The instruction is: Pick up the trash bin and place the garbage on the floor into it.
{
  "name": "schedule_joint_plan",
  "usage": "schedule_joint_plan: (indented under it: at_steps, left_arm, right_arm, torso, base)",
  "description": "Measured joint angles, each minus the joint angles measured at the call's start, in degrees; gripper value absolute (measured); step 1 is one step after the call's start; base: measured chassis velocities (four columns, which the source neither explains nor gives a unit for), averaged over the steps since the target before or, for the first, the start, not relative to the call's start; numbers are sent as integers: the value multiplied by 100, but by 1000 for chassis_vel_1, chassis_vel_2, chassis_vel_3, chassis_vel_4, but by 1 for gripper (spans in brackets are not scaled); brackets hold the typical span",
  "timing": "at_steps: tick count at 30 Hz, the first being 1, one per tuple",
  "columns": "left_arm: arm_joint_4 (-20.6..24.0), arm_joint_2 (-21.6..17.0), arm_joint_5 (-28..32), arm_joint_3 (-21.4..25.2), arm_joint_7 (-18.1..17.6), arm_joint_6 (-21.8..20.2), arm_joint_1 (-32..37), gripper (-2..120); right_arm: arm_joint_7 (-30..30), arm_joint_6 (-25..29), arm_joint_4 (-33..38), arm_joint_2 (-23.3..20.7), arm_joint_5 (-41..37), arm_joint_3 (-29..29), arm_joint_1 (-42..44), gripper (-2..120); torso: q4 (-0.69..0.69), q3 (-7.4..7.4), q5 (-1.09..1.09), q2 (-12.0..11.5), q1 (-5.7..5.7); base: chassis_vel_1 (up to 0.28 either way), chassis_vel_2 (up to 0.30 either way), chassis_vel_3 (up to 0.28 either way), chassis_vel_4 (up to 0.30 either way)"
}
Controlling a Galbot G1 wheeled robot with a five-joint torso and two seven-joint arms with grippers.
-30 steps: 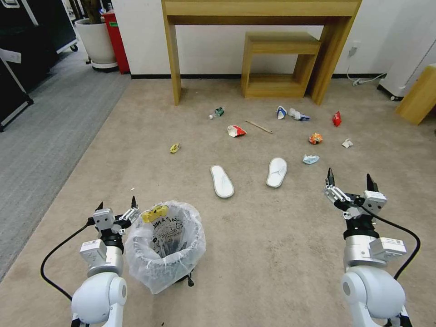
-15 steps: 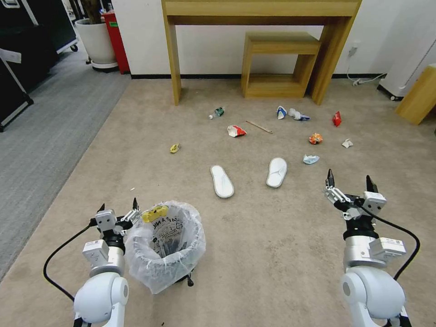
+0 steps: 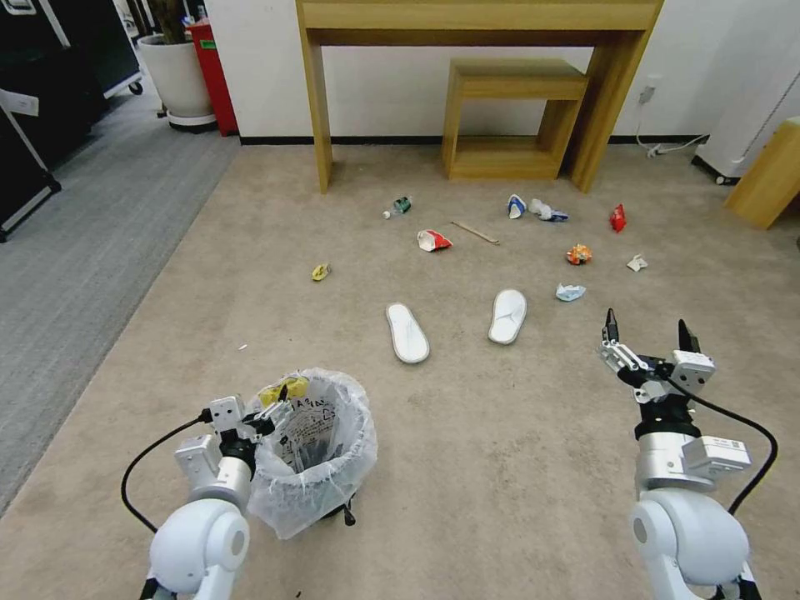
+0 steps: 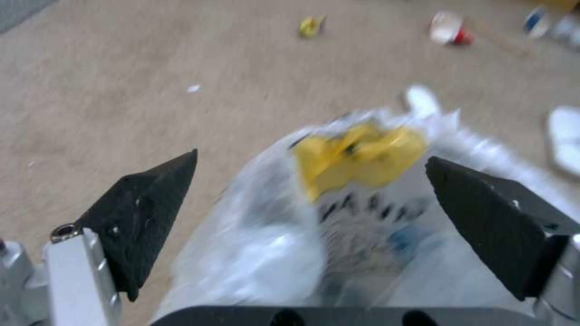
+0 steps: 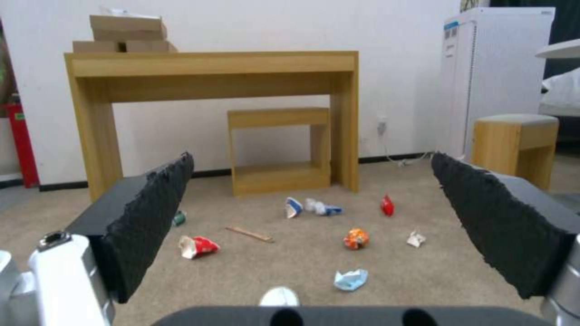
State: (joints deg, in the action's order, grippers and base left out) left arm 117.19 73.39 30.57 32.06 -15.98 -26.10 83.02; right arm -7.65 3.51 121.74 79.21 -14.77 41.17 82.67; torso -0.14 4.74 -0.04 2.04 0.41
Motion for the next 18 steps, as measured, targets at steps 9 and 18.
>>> schedule_joint_plan:
  at_steps: [9, 18]
  left_arm:
    - [-295, -1012, 969, -134, -371, -275, -26, 100]
    - [-391, -1434, 1429, -361, -591, -367, -76, 100]
  right_arm:
    - [7, 6, -69, 35, 28, -17, -34, 100]
    - [30, 23, -119, 113, 92, -26, -49, 100]
  torso:
    - [0, 0, 0, 0, 0]
    - [0, 0, 0, 0, 0]
  base:
    - [0, 0, 0, 0]
    - [0, 0, 0, 0]
